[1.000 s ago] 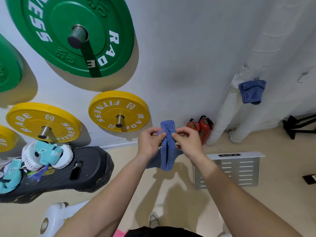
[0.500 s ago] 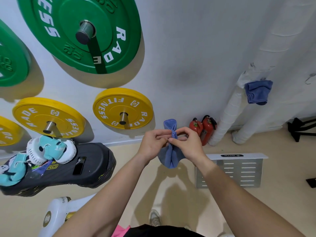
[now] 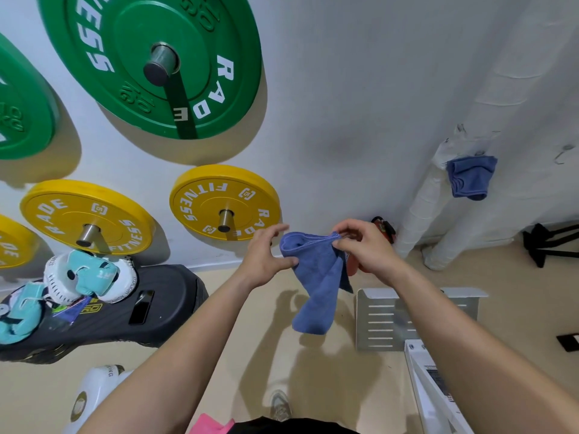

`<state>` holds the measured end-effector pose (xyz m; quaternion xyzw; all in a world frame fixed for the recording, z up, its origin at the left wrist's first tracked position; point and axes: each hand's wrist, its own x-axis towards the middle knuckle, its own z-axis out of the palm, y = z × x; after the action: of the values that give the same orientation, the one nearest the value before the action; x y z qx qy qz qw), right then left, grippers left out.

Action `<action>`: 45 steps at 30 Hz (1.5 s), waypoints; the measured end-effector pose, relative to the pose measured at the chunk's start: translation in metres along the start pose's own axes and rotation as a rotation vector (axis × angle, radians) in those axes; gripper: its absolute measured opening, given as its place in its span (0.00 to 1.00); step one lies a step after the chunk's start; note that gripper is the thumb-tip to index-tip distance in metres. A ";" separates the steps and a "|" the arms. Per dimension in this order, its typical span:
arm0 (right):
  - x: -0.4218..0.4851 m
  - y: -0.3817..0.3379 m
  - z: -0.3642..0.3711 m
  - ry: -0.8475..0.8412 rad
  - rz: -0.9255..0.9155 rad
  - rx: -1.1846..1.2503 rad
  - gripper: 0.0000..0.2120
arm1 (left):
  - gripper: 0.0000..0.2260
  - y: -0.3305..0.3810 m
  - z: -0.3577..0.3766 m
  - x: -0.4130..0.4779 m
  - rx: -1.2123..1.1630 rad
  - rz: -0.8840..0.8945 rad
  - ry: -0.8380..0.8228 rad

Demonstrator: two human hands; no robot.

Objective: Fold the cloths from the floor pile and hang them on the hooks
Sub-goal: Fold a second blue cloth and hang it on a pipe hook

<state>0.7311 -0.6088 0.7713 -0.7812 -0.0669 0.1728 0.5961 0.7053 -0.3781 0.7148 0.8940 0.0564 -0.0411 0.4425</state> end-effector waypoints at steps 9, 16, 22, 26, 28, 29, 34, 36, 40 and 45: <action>0.008 0.032 -0.017 0.093 0.122 -0.157 0.09 | 0.05 0.034 -0.010 -0.014 -0.259 0.105 -0.004; 0.008 -0.002 -0.014 -0.168 0.009 -0.439 0.17 | 0.10 0.063 -0.009 -0.012 -0.149 0.278 0.063; 0.024 -0.038 -0.006 -0.222 -0.221 -0.608 0.03 | 0.15 0.062 -0.013 -0.008 -0.236 0.278 0.132; 0.030 -0.062 -0.006 -0.272 -0.300 -0.586 0.05 | 0.19 0.046 -0.012 -0.008 -0.361 0.163 -0.010; 0.033 -0.075 -0.010 -0.291 -0.331 -0.560 0.05 | 0.14 0.036 -0.004 -0.006 -0.367 0.120 -0.099; 0.034 -0.080 -0.013 -0.271 -0.353 -0.566 0.05 | 0.11 0.029 0.000 -0.005 -0.385 0.092 -0.131; 0.043 -0.088 -0.043 0.036 -0.403 -0.640 0.06 | 0.12 0.005 0.014 -0.005 -0.358 0.001 -0.191; 0.046 -0.084 -0.053 0.123 -0.380 -0.652 0.06 | 0.13 0.002 0.015 -0.005 -0.335 -0.022 -0.228; 0.050 -0.072 -0.067 0.263 -0.342 -0.573 0.05 | 0.21 -0.010 0.013 -0.004 -0.334 -0.082 -0.235; 0.048 -0.042 -0.080 0.356 -0.223 -0.539 0.09 | 0.16 -0.016 -0.006 -0.003 -0.444 -0.170 -0.349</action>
<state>0.8081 -0.6549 0.8211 -0.9165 -0.0900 -0.0561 0.3857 0.6998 -0.3640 0.7062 0.7470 0.0617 -0.2177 0.6251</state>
